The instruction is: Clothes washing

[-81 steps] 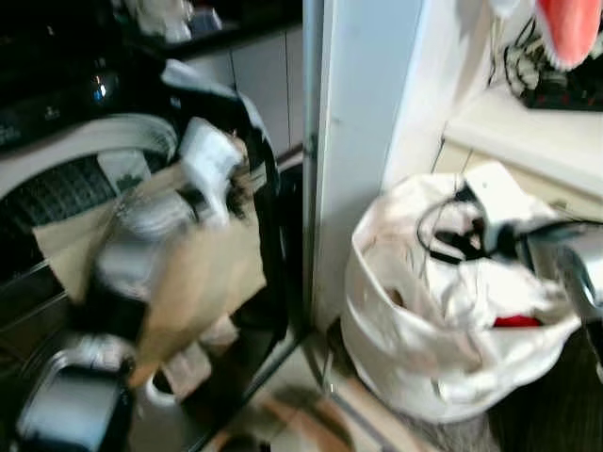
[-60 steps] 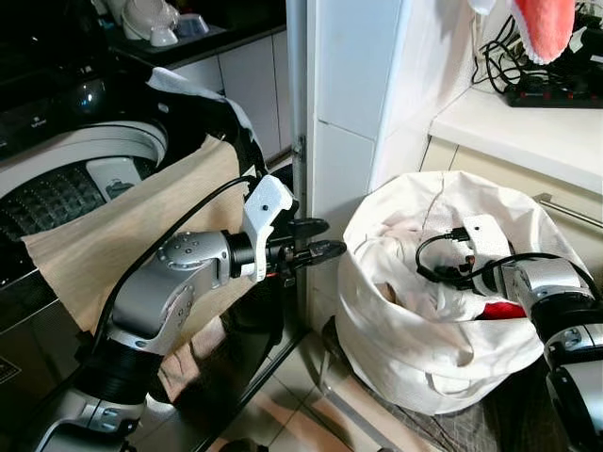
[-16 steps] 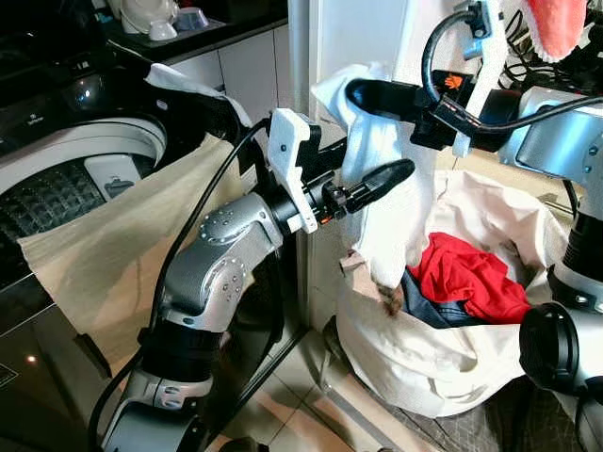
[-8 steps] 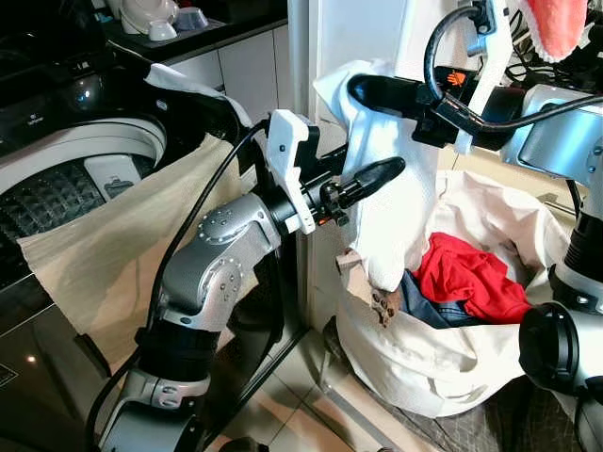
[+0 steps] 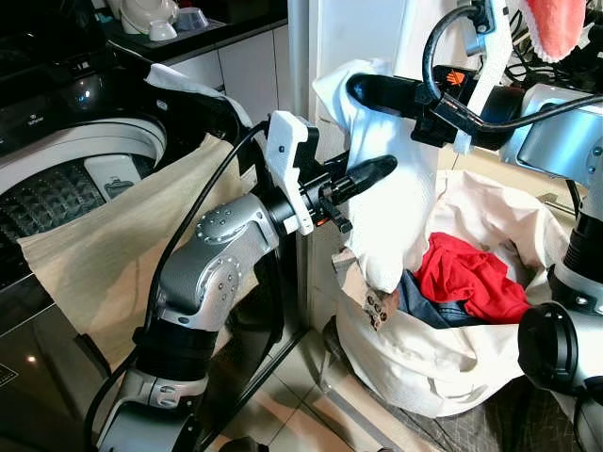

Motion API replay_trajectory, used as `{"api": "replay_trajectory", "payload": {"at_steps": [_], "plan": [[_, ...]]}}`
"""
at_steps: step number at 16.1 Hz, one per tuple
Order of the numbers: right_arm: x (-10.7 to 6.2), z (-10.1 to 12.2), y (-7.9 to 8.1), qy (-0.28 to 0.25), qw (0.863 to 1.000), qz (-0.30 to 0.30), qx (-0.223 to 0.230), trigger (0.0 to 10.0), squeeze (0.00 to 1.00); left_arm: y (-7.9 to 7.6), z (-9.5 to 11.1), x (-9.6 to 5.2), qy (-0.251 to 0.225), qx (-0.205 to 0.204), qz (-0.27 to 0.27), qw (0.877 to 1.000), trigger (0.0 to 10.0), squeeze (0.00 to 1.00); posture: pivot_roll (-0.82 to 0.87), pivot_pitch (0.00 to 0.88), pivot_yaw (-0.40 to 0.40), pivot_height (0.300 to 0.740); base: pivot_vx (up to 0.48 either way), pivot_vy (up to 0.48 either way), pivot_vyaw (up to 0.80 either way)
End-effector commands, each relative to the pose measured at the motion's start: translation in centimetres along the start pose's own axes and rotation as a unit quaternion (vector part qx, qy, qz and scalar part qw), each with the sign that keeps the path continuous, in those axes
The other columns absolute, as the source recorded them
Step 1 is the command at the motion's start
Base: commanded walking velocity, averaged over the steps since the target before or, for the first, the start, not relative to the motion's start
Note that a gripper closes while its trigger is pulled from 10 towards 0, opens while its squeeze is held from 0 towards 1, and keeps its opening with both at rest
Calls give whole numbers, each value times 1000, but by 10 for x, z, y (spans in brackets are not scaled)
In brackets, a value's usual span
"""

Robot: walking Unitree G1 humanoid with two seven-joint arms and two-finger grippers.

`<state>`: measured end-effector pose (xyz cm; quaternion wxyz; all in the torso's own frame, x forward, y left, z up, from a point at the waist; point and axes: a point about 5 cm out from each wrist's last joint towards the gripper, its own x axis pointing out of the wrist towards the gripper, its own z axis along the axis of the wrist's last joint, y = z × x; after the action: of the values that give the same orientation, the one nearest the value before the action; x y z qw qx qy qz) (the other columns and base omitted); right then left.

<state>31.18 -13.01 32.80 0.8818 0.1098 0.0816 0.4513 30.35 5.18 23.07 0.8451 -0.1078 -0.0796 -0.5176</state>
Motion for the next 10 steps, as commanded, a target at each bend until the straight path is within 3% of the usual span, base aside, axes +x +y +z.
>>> {"api": "replay_trajectory", "payload": {"at_steps": [1, 3, 4, 5, 7, 8, 9, 10], "plan": [[1, 8, 10, -12, 1000, 17, -19, 0, 0, -1, 2, 3, 4, 0, -8, 1000, 0, 0, -65, 0, 59, 740, 0, 0, 0], [1, 8, 10, -12, 1000, 17, -19, 0, 0, 0, 3, 3, 4, 2, -5, 1000, 0, 0, -65, 0, 58, 740, 0, 0, 0], [1, 8, 10, -11, 1000, 16, -20, 941, 0, 1, 3, 2, 5, 3, -3, 1000, 0, 0, -64, 0, 57, 740, 0, 0, 0], [1, 8, 10, -11, 1000, 16, -20, 1137, 0, 2, 3, 2, 5, 3, -3, 1000, 0, 0, -64, 0, 57, 740, 0, 0, 0], [1, 8, 10, -12, 1000, 15, -23, 3882, 0, 4, 4, 1, 5, 6, 6, 1000, 0, 0, -65, 0, 58, 740, 0, 0, 0], [1, 8, 10, -11, 1000, 14, -25, 4667, 0, 5, 4, 1, 5, 6, 7, 1000, 0, 0, -65, 0, 58, 740, 0, 0, 0], [1, 8, 10, -11, 999, 13, -27, 7686, 0, 7, 5, 1, 4, 9, 15, 1000, 0, 0, -65, 0, 59, 740, 0, 0, 0], [1, 8, 10, -12, 999, 12, -28, 8784, 0, 9, 5, 0, 5, 14, 23, 1000, 0, 0, -66, 0, 59, 740, 0, 0, 0]]}}
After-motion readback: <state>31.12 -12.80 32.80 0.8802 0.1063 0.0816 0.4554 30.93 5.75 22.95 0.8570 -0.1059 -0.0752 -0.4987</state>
